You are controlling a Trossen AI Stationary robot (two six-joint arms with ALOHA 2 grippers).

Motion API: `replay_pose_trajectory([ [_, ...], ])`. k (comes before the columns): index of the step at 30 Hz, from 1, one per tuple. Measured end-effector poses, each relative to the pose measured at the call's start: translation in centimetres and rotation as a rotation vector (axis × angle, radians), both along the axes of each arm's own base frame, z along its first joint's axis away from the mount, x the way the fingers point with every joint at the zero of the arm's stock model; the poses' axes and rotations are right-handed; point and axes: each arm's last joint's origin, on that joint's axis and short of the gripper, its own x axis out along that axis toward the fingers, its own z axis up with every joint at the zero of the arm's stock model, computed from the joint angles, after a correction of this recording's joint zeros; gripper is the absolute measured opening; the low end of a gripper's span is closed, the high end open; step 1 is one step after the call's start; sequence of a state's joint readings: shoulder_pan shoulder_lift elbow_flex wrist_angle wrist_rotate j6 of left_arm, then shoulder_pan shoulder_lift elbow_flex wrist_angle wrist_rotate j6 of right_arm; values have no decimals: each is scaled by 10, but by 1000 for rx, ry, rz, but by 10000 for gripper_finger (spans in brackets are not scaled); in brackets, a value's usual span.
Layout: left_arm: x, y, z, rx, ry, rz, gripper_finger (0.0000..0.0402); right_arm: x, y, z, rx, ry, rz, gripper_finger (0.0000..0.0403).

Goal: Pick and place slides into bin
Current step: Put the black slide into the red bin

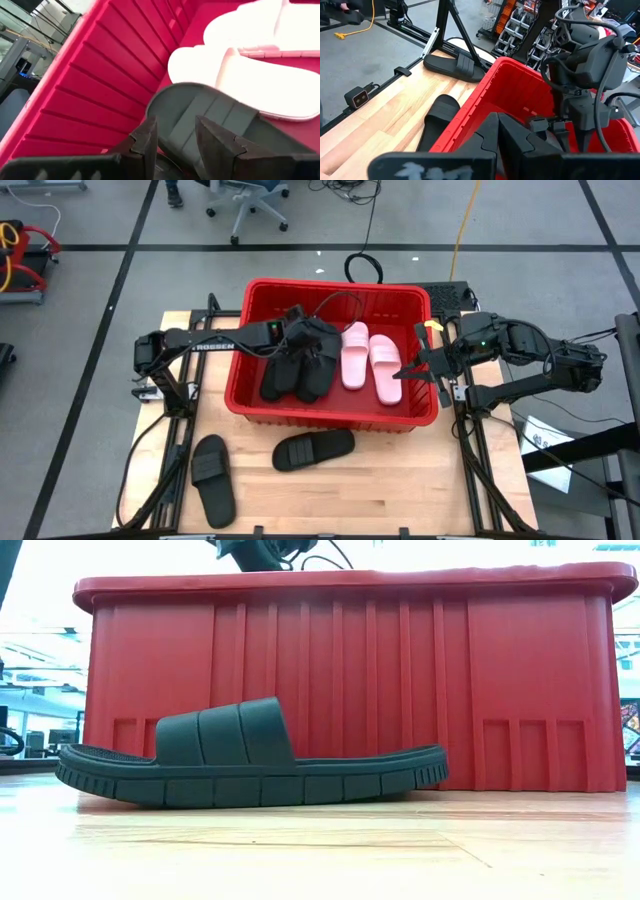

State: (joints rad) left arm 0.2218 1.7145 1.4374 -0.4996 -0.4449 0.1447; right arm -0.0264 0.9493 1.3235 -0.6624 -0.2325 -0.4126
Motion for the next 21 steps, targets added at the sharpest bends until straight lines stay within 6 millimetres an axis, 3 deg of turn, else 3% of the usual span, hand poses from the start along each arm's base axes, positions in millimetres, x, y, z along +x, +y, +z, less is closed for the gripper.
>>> replay_pose_trajectory([
  [13, -1, -5, 8, 10, -3, -23, 129, 0, 0, 0, 31, 7, -12, 0],
  [21, -38, -24, 55, -34, -126, 8, 129, 0, 0, 0, 28, 7, -10, 0],
])
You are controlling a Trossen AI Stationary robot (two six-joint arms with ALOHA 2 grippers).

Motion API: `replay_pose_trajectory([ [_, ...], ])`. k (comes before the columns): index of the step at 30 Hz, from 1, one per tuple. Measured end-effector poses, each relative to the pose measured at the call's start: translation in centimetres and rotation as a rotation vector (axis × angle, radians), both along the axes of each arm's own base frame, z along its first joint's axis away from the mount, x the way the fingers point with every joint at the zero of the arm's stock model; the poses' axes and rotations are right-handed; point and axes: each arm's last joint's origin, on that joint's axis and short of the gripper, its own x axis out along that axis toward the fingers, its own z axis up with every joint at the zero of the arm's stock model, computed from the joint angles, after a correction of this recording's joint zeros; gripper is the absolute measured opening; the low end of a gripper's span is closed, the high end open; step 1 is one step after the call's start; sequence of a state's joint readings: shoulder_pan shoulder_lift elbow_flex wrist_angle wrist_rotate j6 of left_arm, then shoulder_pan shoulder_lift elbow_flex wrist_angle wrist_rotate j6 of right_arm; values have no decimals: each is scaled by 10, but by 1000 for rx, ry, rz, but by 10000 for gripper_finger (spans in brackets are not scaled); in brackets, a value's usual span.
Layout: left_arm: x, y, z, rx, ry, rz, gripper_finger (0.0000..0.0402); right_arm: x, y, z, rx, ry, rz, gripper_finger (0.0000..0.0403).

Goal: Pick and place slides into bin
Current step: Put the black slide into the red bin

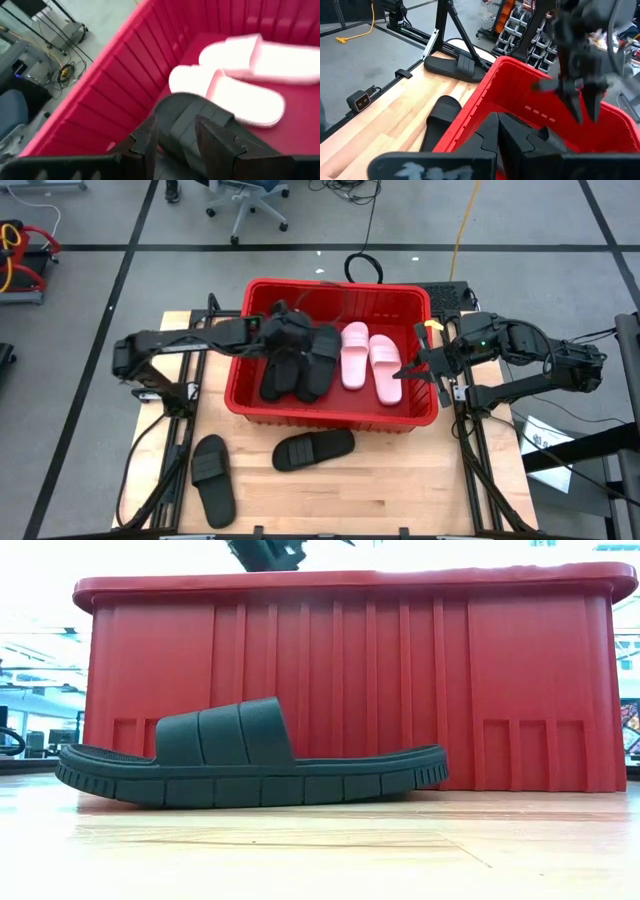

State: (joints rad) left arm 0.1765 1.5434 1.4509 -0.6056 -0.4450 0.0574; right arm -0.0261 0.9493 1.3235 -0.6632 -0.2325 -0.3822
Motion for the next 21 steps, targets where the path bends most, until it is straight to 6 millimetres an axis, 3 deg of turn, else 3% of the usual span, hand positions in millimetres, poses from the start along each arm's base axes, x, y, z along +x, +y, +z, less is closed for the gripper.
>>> replay_pose_trajectory([
  [3, -21, -9, 19, -27, -28, -22, 129, 1, -1, 0, -6, 0, -21, 0],
  [11, -64, -48, 44, -114, -49, -100, 129, 19, 3, -12, -16, 83, -19, 0],
  [21, -90, -94, 59, -197, -119, -225, 129, 22, 31, -12, 76, 98, 82, 0],
])
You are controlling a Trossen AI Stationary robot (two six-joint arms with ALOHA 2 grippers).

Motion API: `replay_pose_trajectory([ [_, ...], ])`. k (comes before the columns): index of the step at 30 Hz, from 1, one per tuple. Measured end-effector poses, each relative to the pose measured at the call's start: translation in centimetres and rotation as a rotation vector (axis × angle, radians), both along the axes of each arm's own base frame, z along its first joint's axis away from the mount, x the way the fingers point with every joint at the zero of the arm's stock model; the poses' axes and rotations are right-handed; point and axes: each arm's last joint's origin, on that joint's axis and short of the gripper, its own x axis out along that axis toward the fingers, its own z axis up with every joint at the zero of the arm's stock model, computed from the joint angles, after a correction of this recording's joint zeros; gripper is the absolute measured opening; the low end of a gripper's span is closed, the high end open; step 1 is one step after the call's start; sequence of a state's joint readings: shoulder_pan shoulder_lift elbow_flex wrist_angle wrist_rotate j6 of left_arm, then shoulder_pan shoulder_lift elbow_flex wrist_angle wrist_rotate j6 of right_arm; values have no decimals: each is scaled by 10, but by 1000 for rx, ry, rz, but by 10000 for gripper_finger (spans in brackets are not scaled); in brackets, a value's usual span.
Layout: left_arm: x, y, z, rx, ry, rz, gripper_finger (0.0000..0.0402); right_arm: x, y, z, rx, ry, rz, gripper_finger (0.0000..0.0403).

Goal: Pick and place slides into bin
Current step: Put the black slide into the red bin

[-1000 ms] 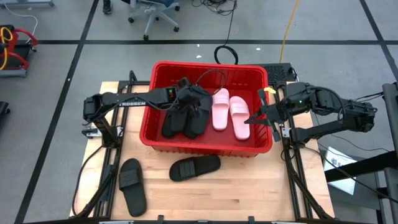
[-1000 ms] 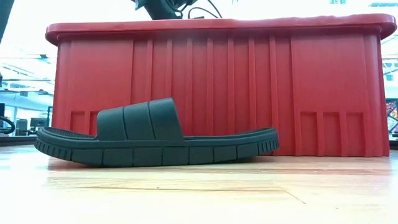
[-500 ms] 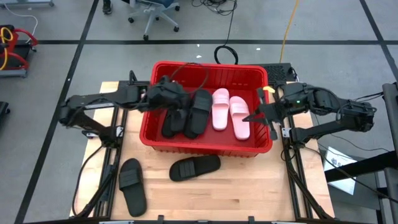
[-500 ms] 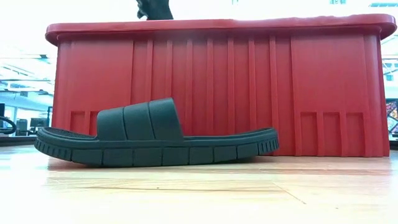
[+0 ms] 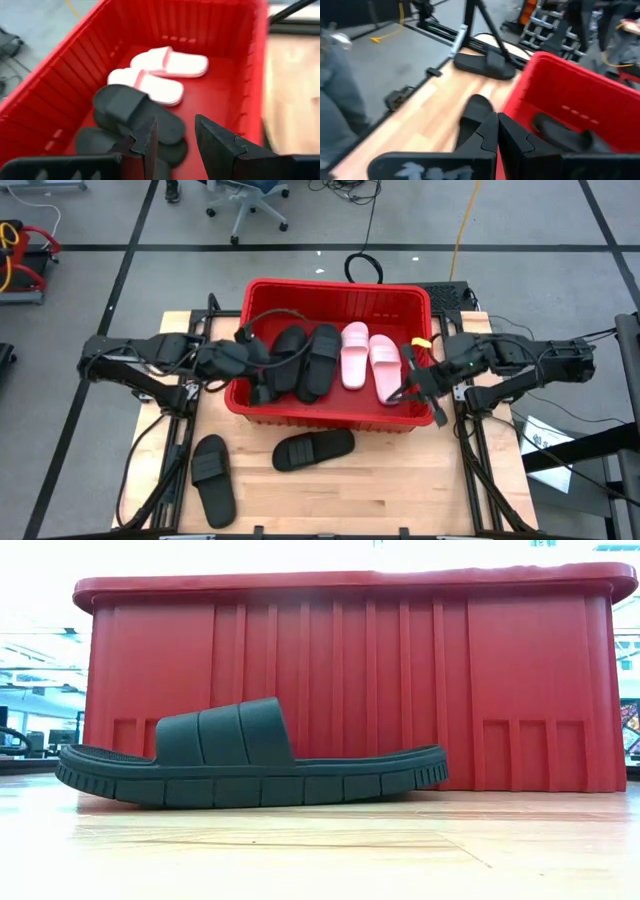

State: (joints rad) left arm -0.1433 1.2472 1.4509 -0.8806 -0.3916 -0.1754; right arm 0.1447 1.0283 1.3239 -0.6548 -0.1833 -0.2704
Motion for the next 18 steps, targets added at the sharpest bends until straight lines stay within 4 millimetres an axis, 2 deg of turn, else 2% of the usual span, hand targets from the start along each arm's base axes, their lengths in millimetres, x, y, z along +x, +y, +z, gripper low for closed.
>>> replay_pose_trajectory([
  [6, -10, -21, 3, -112, -24, -44, 129, -1, 25, -3, 96, 62, 74, 0],
  [18, -25, -58, 2, -166, -1, -178, 129, 12, 83, -28, 317, 343, 115, 0],
])
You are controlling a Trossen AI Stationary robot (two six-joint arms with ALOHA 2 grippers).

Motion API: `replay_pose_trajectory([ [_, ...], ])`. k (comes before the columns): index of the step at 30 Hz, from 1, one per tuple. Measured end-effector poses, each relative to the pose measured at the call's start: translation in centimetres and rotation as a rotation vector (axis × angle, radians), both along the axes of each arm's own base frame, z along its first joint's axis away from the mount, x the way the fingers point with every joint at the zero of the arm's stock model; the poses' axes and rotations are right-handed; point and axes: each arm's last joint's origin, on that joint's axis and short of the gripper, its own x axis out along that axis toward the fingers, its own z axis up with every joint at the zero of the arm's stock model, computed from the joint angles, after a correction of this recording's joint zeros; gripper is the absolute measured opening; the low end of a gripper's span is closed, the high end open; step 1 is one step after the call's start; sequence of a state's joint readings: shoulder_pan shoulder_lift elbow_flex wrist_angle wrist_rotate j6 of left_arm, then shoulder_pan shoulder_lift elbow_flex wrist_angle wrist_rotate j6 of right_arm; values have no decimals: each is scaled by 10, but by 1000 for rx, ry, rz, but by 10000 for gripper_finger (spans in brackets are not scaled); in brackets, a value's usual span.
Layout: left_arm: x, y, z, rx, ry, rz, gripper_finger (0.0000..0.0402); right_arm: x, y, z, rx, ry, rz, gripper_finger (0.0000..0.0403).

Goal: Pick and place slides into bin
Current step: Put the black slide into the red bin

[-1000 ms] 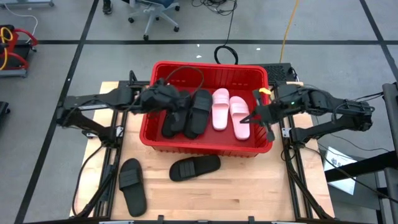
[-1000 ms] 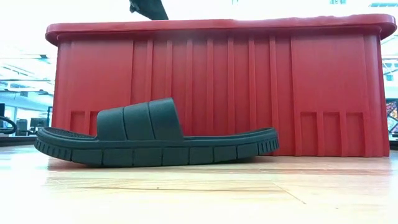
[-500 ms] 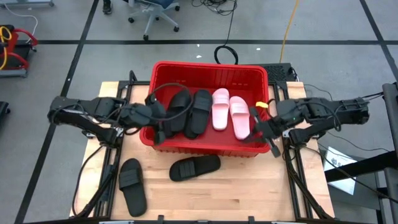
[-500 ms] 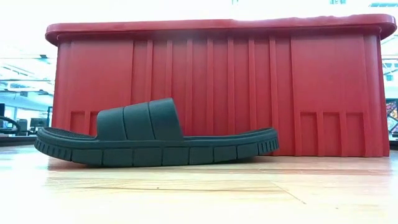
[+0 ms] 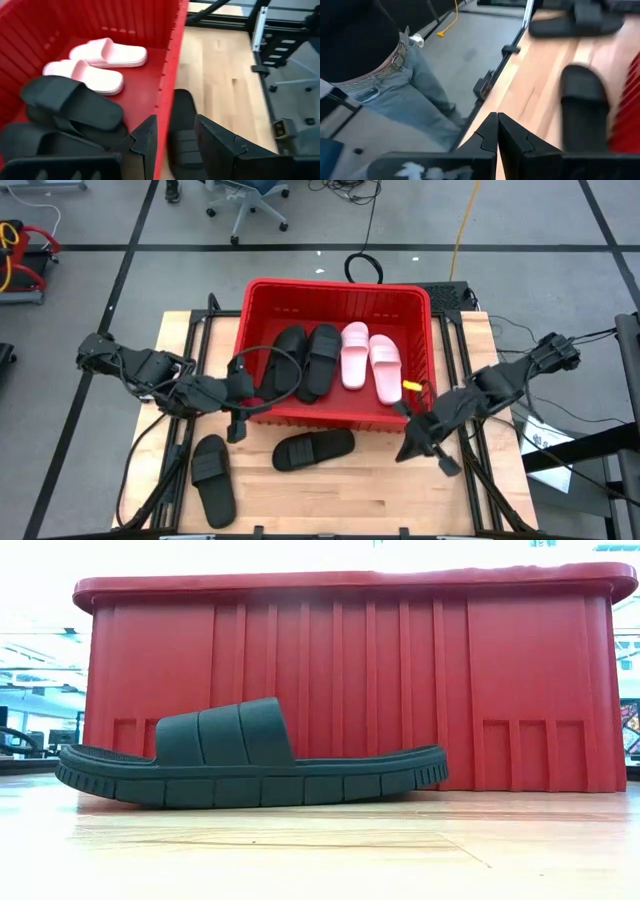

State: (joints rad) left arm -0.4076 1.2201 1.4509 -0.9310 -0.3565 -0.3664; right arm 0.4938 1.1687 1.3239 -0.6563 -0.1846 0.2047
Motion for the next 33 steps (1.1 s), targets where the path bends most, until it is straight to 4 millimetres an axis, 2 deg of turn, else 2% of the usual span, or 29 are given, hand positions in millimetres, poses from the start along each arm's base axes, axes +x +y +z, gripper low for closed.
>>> replay_pose_trajectory([
  [8, -9, -20, 0, -101, 1, -19, 129, 8, 32, -20, 0, 122, 40, 0],
  [17, -22, -44, 0, -165, -26, 10, 129, 14, 57, -36, -142, 68, -24, 0],
  [22, -30, -55, 1, -187, -45, 13, 129, 27, 77, -44, -143, -12, -33, 0],
  [27, -36, -62, 1, -177, -65, 8, 129, 45, 95, -61, -124, -30, -24, 0],
  [30, -39, -66, 1, -176, -63, -16, 129, 54, 102, -68, -116, -53, -21, 0],
  [33, -43, -71, 1, -149, -62, -62, 129, 63, 102, -67, -90, -109, -55, 0],
])
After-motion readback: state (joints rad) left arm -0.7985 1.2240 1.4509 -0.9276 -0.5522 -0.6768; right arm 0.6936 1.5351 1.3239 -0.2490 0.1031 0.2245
